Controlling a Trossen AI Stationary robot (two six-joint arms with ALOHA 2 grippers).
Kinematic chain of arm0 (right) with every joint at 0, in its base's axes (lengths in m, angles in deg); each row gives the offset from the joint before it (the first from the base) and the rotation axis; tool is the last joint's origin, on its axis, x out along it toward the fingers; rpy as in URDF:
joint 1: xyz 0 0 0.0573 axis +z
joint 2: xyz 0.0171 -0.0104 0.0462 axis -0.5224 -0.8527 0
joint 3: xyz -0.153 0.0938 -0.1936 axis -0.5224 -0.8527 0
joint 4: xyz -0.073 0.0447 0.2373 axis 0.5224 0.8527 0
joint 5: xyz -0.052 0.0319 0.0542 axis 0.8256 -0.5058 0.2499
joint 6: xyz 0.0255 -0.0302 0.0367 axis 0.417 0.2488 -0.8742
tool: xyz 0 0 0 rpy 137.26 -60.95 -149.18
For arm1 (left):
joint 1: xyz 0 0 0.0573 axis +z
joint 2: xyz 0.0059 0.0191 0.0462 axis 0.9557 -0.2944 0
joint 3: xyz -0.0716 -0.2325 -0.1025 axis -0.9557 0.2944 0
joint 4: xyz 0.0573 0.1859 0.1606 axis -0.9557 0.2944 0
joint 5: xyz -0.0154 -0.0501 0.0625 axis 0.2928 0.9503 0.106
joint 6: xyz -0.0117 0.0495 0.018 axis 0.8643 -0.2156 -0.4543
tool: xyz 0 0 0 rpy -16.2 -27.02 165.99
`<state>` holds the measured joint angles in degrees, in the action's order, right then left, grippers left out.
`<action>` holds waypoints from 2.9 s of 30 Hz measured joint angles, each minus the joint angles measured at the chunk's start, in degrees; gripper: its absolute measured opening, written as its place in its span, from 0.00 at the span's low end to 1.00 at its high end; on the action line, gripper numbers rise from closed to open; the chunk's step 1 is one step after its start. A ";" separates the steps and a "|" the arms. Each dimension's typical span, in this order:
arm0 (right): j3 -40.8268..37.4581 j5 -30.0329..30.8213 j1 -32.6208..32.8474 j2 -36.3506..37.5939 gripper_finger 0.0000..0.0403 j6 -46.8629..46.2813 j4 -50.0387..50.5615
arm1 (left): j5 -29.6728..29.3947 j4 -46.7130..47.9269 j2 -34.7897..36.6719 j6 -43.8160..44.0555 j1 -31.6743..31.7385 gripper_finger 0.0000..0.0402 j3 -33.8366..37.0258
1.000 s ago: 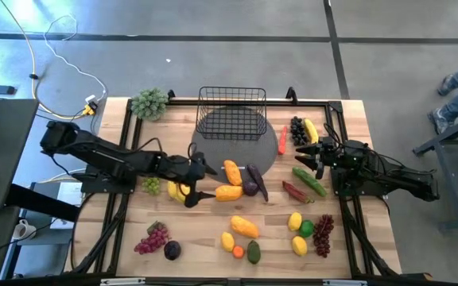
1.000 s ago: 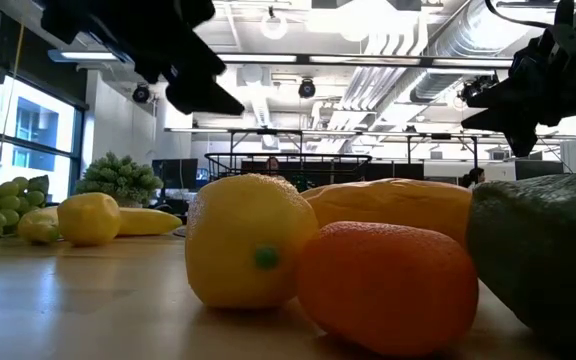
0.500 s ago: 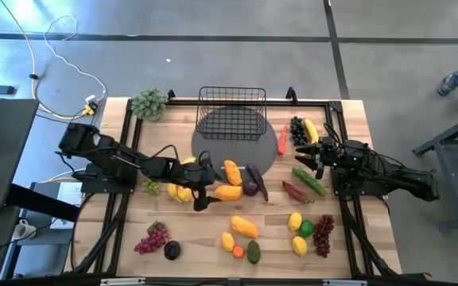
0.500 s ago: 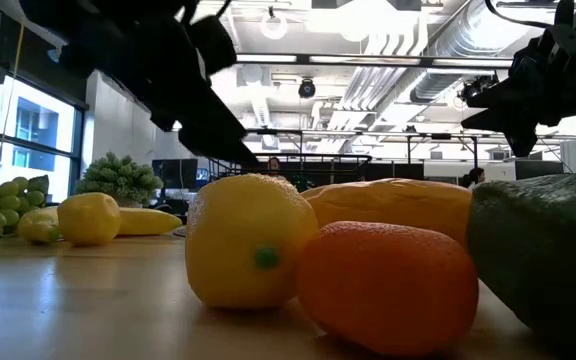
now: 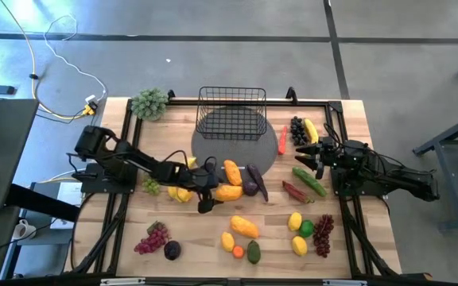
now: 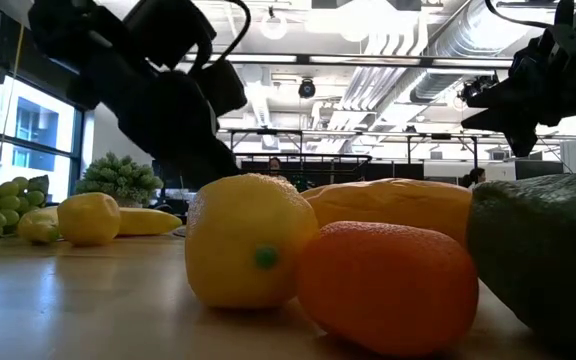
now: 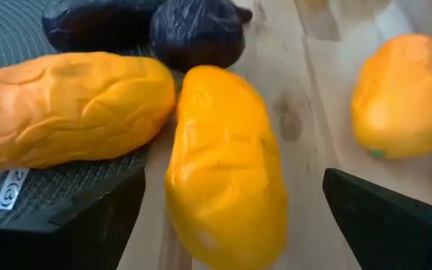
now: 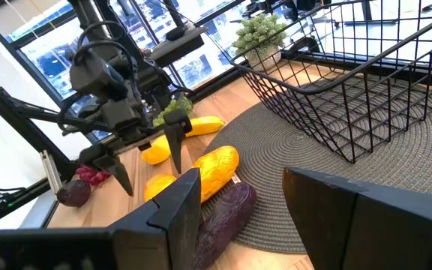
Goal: Build produce basket
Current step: Put the mango into the black wire basket
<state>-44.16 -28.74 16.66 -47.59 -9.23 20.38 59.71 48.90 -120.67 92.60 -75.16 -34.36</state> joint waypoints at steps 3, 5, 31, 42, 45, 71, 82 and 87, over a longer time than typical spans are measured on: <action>0.00 -0.02 -0.02 0.00 0.43 0.00 0.00 | -0.12 -1.14 -1.99 0.85 0.00 0.99 0.00; 0.00 -0.02 -0.01 0.00 0.43 -0.01 0.00 | -0.14 -2.40 -3.02 1.42 0.00 0.99 0.00; 0.00 -0.01 0.00 0.00 0.43 0.00 -0.02 | 1.68 -4.40 -6.31 3.02 0.02 0.54 0.00; 0.00 0.00 -0.01 0.00 0.43 0.00 -0.01 | 3.92 -2.73 -1.46 3.04 -0.69 0.54 0.00; 0.00 -0.01 -0.01 0.00 0.43 0.00 -0.01 | 3.25 -0.30 0.61 2.91 -0.83 0.54 0.02; 0.00 -0.02 0.00 0.00 0.43 0.00 -0.02 | -15.03 11.56 25.33 0.26 5.27 0.53 -0.56; 0.00 -0.02 -0.02 0.02 0.43 0.00 0.00 | -18.64 11.82 25.82 -4.03 17.59 0.55 -7.87; 0.00 -0.02 0.00 0.02 0.43 0.00 -0.02 | -18.65 11.86 25.81 -3.79 24.03 0.55 -8.98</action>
<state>-44.16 -28.76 16.66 -47.57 -9.23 20.36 41.05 60.76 -94.85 88.81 -51.13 -43.34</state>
